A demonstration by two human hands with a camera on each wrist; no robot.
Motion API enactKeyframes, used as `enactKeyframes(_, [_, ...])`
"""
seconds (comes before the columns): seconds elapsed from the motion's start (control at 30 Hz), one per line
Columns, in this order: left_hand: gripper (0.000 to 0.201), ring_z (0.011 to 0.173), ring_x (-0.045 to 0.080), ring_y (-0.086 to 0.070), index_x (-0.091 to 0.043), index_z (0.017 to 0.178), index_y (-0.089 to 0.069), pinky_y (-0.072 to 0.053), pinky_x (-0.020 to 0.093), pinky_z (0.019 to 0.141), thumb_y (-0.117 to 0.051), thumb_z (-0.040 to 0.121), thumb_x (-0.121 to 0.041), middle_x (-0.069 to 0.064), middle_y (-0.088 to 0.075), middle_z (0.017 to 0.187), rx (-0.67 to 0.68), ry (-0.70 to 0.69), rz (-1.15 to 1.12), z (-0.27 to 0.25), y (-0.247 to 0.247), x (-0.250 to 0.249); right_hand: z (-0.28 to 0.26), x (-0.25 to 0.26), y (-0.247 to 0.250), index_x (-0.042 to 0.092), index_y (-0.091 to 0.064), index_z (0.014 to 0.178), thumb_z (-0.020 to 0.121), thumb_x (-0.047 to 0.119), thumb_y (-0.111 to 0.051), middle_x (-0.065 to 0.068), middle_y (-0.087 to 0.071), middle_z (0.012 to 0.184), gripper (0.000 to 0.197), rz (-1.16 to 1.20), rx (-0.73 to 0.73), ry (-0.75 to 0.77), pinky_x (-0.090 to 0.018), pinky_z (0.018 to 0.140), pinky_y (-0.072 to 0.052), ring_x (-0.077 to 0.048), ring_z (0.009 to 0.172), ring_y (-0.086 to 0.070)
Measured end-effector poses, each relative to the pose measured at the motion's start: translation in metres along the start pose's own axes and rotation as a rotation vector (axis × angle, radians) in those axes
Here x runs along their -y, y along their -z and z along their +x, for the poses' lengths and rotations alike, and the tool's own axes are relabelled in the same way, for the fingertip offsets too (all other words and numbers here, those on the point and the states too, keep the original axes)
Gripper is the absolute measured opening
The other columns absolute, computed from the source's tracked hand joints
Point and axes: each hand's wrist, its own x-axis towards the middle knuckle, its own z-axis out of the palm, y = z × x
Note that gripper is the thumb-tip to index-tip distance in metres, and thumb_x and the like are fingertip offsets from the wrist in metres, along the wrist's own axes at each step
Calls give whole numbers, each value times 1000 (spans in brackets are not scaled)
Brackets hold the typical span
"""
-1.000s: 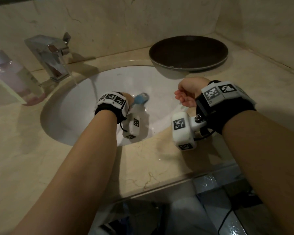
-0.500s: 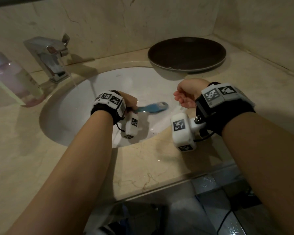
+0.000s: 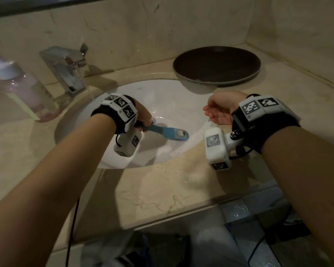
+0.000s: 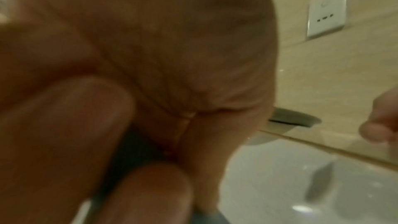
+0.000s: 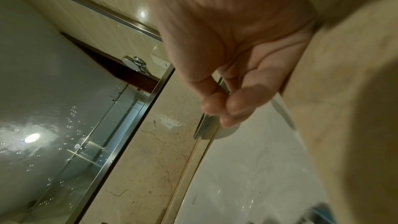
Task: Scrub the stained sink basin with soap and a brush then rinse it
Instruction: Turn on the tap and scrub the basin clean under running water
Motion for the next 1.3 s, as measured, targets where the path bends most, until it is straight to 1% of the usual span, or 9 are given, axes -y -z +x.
enactKeyframes(0.1, [36,37,11,-45,-6,64,-50,-33,15,38,-36,97,-9,4,-50,44,51,-31,51,-8,-1,0,0,-2,2,6,-51,71,96,10,-39,0,-50,27,28,31,0,6,-13,28,-42,-5,19,-45])
enactKeyframes(0.23, [38,31,15,-41,-6,59,-44,-31,18,36,-38,96,-9,-5,-36,18,-179,-46,132,2,-10,2,-1,-1,1,5,-50,70,96,10,-39,-1,-49,27,29,12,1,-1,-12,28,-41,-6,19,-45])
enactKeyframes(0.43, [34,23,8,-44,-1,68,-52,-34,11,31,-37,97,-8,0,-52,32,131,-37,-59,0,-12,19,3,-2,-3,7,-47,68,96,8,-33,0,-45,25,30,-28,12,-15,-11,26,-38,-6,17,-37])
enactKeyframes(0.6, [37,23,10,-38,-5,61,-46,-28,12,35,-35,96,-9,1,-45,31,-45,-14,90,-1,-9,14,1,-3,-1,4,-47,69,97,9,-35,-1,-46,24,30,8,15,14,-11,25,-39,-5,17,-42])
enactKeyframes(0.8, [32,45,16,-57,0,67,-61,-46,18,43,-45,94,-7,5,-62,42,170,46,-99,-20,6,23,-1,-2,-1,4,-47,69,97,8,-35,-1,-46,24,31,17,25,5,-12,25,-39,-6,17,-41])
enactKeyframes(0.97, [34,49,8,-51,-14,61,-49,-40,15,40,-50,94,-9,-12,-46,23,-134,-24,234,-19,7,19,0,-2,-1,4,-47,70,98,10,-35,-2,-46,24,31,-10,12,4,-12,24,-38,-5,16,-42])
enactKeyframes(1.07, [48,27,5,-46,-10,52,-55,-33,10,30,-40,97,-7,-5,-47,28,8,-23,249,-18,11,17,1,-2,-1,5,-48,70,97,9,-35,-1,-47,25,30,-23,5,7,-12,24,-37,-5,17,-43])
enactKeyframes(1.17, [36,30,7,-42,-7,66,-51,-29,8,30,-34,98,-9,0,-49,45,89,-59,193,-18,17,14,2,-2,-1,5,-49,71,97,10,-36,-1,-48,25,30,-33,1,2,-12,24,-37,-6,17,-44])
enactKeyframes(1.3, [13,36,7,-52,-8,73,-59,-40,14,42,-53,78,-18,-4,-57,46,341,-34,149,-14,23,20,2,-2,-1,5,-49,70,97,11,-37,-1,-48,25,30,-34,-10,4,-12,25,-38,-5,18,-45])
